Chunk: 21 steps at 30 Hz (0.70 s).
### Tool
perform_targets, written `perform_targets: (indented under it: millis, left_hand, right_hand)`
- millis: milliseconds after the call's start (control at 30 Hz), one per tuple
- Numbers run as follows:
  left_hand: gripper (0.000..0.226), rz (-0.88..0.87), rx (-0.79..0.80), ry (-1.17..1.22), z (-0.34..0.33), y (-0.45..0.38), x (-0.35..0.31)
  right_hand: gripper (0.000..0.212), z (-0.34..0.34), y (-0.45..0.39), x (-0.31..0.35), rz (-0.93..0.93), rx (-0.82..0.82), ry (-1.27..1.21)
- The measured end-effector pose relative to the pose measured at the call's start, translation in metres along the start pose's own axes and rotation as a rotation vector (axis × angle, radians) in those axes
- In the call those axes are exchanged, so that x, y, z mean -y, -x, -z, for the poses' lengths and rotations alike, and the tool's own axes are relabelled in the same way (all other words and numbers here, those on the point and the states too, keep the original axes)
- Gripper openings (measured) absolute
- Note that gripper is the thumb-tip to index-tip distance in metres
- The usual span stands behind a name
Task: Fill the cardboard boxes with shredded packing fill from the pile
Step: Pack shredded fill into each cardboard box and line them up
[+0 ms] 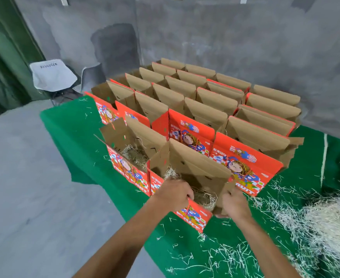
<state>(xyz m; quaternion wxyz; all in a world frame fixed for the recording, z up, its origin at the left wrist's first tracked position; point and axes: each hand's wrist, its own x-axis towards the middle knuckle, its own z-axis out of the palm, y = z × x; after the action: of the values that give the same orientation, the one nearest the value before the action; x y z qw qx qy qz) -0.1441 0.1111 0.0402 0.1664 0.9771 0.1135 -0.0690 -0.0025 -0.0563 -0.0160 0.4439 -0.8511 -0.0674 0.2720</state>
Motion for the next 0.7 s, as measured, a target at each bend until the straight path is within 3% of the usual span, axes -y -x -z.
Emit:
perform_targets:
  millis: [133,333,533,700]
  left_hand:
    - [0.035,0.103,-0.075,-0.064,0.007,0.010,0.046]
    - [0.031,0.254,-0.040,-0.171,0.024,0.021,0.117]
    - [0.030,0.252,-0.062,-0.164,0.036,0.028,0.160]
    - [0.026,0.247,-0.063,-0.234,0.043,0.030,0.184]
  right_hand:
    - [0.009,-0.049,-0.001,0.027,0.012,0.054,-0.080]
    - [0.013,-0.134,-0.005,0.069,0.052,0.093,-0.233]
    - [0.006,-0.209,-0.023,0.113,0.030,0.110,-0.298]
    - [0.019,-0.251,-0.040,0.144,-0.065,0.201,-0.439]
